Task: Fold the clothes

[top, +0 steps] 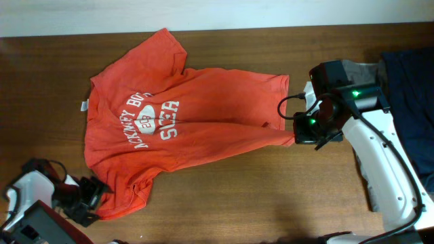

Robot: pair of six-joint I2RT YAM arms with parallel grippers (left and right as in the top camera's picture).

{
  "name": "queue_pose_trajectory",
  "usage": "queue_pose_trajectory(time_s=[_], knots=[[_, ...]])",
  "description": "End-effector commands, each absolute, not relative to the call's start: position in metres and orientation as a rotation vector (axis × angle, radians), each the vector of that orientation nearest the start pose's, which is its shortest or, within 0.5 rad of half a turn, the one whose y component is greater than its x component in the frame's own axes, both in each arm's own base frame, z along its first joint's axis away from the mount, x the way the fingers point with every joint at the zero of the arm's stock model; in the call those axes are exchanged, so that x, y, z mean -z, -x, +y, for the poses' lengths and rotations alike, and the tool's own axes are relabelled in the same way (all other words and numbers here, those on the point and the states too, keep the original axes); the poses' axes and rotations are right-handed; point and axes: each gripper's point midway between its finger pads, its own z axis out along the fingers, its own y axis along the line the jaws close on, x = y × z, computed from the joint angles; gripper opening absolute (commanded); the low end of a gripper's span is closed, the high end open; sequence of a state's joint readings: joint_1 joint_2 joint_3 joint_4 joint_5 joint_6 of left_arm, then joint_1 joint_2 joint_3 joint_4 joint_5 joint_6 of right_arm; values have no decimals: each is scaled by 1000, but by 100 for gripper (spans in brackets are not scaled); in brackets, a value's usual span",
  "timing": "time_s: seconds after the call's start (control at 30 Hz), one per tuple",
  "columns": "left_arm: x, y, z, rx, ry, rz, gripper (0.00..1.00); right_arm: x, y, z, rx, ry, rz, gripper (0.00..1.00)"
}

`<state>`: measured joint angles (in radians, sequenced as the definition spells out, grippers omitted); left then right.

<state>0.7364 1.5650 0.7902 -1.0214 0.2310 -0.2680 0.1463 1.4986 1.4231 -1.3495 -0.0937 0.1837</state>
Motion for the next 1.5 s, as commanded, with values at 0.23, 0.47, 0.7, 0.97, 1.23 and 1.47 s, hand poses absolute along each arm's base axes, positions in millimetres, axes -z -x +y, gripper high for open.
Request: queue_pose_trajectory(time_s=[0.23, 0.47, 0.7, 0.97, 1.23, 1.47], knots=[[-4, -149, 85, 454, 1570, 2884, 0, -175, -282, 54, -147, -64, 3003, 4], [-69, -182, 123, 358, 1406, 2792, 1, -176, -285, 48, -99, -68, 2987, 4], [-155, -196, 137, 258, 1375, 2524, 0, -174, -271, 46, -88, -111, 3045, 5], [-171, -197, 131, 239, 1287, 2488, 7, -167, -247, 49, -115, -158, 3146, 10], [-177, -231, 100, 245, 849, 2606, 19, -139, -253, 56, -199, -171, 3132, 13], [-187, -273, 33, 253, 242, 2643, 34, -119, -352, 76, -343, -132, 2852, 31]])
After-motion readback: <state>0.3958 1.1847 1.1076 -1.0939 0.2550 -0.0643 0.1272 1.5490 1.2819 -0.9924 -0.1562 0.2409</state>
